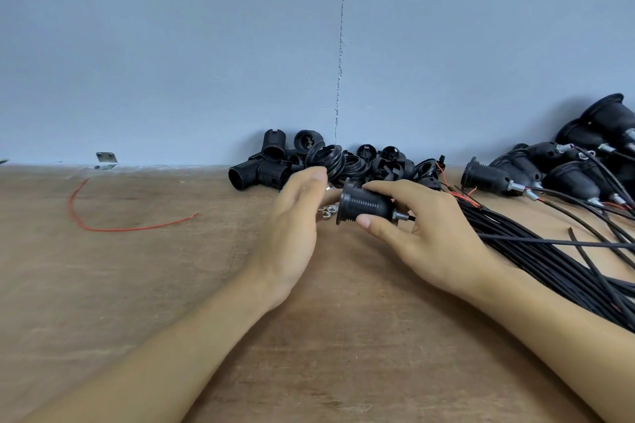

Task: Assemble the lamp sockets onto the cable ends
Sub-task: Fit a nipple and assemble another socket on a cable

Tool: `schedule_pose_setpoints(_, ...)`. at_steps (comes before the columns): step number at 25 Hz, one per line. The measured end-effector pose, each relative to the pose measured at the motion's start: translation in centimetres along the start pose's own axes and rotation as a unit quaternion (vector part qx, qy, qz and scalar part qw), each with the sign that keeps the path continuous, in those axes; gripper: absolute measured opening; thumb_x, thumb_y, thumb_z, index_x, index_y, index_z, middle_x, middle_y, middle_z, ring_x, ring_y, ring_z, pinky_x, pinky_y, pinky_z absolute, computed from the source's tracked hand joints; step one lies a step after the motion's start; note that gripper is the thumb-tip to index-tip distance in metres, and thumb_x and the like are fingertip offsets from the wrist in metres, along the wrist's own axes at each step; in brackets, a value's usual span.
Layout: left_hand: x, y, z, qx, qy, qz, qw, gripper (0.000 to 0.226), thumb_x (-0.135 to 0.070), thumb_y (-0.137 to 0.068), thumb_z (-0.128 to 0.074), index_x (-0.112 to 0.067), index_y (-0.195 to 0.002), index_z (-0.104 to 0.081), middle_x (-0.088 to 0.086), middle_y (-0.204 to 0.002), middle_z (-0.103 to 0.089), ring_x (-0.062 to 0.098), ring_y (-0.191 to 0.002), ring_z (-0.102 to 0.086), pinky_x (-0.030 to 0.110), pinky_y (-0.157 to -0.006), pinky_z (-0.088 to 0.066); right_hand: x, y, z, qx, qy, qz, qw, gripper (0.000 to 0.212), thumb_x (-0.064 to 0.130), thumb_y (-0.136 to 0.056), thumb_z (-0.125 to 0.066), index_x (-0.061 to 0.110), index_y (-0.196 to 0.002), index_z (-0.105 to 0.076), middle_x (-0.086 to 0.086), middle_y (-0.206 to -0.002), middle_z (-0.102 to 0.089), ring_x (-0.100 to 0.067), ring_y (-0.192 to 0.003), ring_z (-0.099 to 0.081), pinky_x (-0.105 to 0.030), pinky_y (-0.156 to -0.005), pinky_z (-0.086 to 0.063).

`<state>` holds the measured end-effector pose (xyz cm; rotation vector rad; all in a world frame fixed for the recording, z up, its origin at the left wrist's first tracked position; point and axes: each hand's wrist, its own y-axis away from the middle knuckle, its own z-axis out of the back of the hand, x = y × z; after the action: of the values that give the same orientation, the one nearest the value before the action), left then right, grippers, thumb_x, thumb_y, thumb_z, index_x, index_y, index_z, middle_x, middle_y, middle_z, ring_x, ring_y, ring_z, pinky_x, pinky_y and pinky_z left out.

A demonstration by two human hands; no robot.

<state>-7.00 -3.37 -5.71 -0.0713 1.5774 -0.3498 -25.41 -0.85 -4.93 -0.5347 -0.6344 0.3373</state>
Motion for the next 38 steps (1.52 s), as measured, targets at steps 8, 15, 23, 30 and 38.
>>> schedule_pose_setpoints(8, -0.6, 1.1, -0.7, 0.013, -0.057, -0.083, 0.995, 0.023, -0.042, -0.105, -0.042, -0.035, -0.114, -0.062, -0.012, -0.112, -0.077, -0.011, -0.116, -0.060, 0.000, -0.090, -0.037, -1.1, -0.5, 0.3, -0.065, -0.043, -0.067, 0.995, 0.031, 0.033, -0.088, -0.073, 0.025, -0.118, -0.069, 0.030, -0.095, -0.065, 0.016, -0.097, -0.056, 0.002, -0.076, -0.037)
schedule_pose_setpoints(15, -0.7, 1.4, -1.0, -0.008, -0.102, -0.098, 0.990, 0.024, -0.035, -0.110, -0.041, -0.040, -0.105, -0.064, -0.021, -0.100, -0.077, -0.017, -0.106, -0.063, -0.003, -0.084, -0.036, -1.4, -0.2, 0.2, -0.061, -0.079, -0.079, 0.992, 0.030, 0.032, -0.089, -0.072, 0.029, -0.119, -0.068, 0.032, -0.100, -0.065, 0.015, -0.098, -0.059, 0.002, -0.077, -0.038)
schedule_pose_setpoints(23, 0.3, 0.9, -0.9, -0.001, -0.093, -0.055, 0.994, 0.028, -0.063, -0.093, -0.038, -0.055, -0.103, -0.062, -0.014, -0.104, -0.074, 0.002, -0.103, -0.068, 0.020, -0.091, -0.046, -1.0, -0.1, 0.1, -0.059, -0.112, -0.067, 0.990, 0.032, 0.030, -0.089, -0.073, 0.028, -0.120, -0.067, 0.028, -0.103, -0.068, 0.014, -0.099, -0.060, 0.002, -0.076, -0.040)
schedule_pose_setpoints(30, -0.2, 0.1, -0.5, 0.001, 0.013, -0.037, 0.999, 0.036, -0.054, -0.094, -0.041, -0.037, -0.117, -0.063, -0.012, -0.117, -0.075, 0.006, -0.123, -0.062, 0.042, -0.115, -0.038, -0.9, -0.1, -0.5, 0.025, -0.038, -0.052, 0.998, 0.041, 0.040, -0.086, -0.072, 0.026, -0.125, -0.067, 0.019, -0.110, -0.069, 0.005, -0.099, -0.061, -0.005, -0.085, -0.042)
schedule_pose_setpoints(38, 0.1, 0.8, -1.3, 0.003, -0.071, -0.033, 0.997, 0.027, -0.041, -0.107, -0.043, -0.031, -0.104, -0.067, -0.020, -0.101, -0.077, -0.009, -0.107, -0.064, 0.027, -0.101, -0.042, -2.3, -1.1, 0.6, -0.076, 0.033, -0.068, 0.994, 0.045, 0.026, -0.091, -0.071, 0.019, -0.134, -0.060, 0.006, -0.119, -0.063, -0.001, -0.098, -0.052, 0.001, -0.082, -0.030)
